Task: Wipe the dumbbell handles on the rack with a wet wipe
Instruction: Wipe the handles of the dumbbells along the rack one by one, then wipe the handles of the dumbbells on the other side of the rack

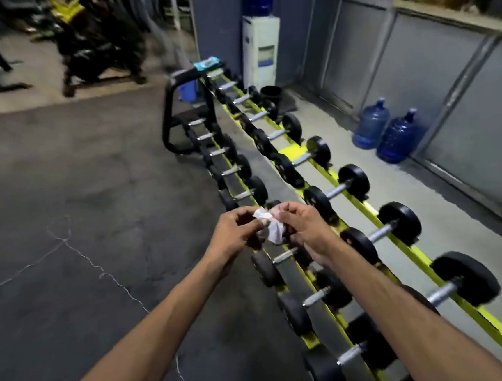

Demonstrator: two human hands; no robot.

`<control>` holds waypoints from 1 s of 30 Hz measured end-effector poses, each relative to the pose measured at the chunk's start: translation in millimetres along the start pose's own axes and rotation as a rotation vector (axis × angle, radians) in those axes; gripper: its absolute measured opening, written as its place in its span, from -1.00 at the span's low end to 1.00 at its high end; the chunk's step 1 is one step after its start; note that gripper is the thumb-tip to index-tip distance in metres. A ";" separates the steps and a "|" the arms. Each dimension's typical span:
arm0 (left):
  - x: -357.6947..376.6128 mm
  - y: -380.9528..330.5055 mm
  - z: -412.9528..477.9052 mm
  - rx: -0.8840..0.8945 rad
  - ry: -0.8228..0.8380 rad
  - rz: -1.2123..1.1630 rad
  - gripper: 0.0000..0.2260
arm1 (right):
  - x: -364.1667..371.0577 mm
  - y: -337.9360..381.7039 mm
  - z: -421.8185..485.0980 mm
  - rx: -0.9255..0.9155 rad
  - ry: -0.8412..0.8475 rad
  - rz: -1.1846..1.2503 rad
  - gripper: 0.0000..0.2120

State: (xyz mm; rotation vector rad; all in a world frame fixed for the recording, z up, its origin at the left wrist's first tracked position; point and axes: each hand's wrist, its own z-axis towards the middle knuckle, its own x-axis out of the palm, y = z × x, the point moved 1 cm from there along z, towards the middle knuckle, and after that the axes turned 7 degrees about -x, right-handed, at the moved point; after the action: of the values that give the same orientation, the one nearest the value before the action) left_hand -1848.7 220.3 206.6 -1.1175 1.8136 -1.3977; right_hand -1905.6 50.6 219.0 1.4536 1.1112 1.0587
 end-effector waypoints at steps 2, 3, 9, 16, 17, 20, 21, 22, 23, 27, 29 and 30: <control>-38.2 -9.8 0.4 0.011 -0.061 -0.030 -0.91 | 31.6 7.7 18.7 -0.002 0.074 0.011 -0.81; -55.6 -14.8 1.6 0.023 -0.086 -0.028 -0.90 | 45.8 11.8 27.9 -0.001 0.096 0.007 -0.81; -126.1 -42.9 21.7 0.090 -0.185 -0.047 -0.82 | 112.2 37.5 91.2 -0.029 0.117 -0.055 -0.85; -176.8 -78.0 94.4 0.159 -0.266 -0.079 -0.81 | 149.2 55.9 193.3 -0.076 0.128 -0.007 -0.84; -185.8 -84.2 109.8 0.165 -0.278 -0.066 -0.77 | 152.2 59.9 212.0 -0.088 0.136 0.004 -0.83; -212.7 -106.0 157.5 0.201 -0.317 -0.065 -0.73 | 159.5 75.6 272.8 -0.139 0.153 0.029 -0.83; -220.0 -113.9 173.0 0.209 -0.320 -0.063 -0.74 | 162.0 81.3 292.4 -0.156 0.153 0.021 -0.83; -226.9 -121.7 189.3 0.207 -0.324 -0.060 -0.76 | 164.3 86.2 313.1 -0.174 0.151 0.002 -0.84; -234.0 -128.5 206.0 0.189 -0.331 -0.066 -0.77 | 166.5 89.5 332.9 -0.189 0.152 -0.027 -0.83; -265.8 -148.3 268.4 0.072 -0.334 -0.171 -0.83 | 178.9 104.1 411.3 -0.257 0.159 -0.142 -0.85; -284.9 -153.8 296.2 0.041 -0.341 -0.159 -0.85 | 188.1 107.8 447.2 -0.255 0.189 -0.153 -0.88; -295.4 -156.6 309.8 0.041 -0.341 -0.145 -0.87 | 194.4 108.6 464.1 -0.255 0.200 -0.156 -0.88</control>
State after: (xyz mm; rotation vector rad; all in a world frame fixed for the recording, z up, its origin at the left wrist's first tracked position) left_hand -1406.7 319.0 258.3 -1.3945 1.4813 -1.2275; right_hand -1402.4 142.1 277.1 1.0613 1.1622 1.2052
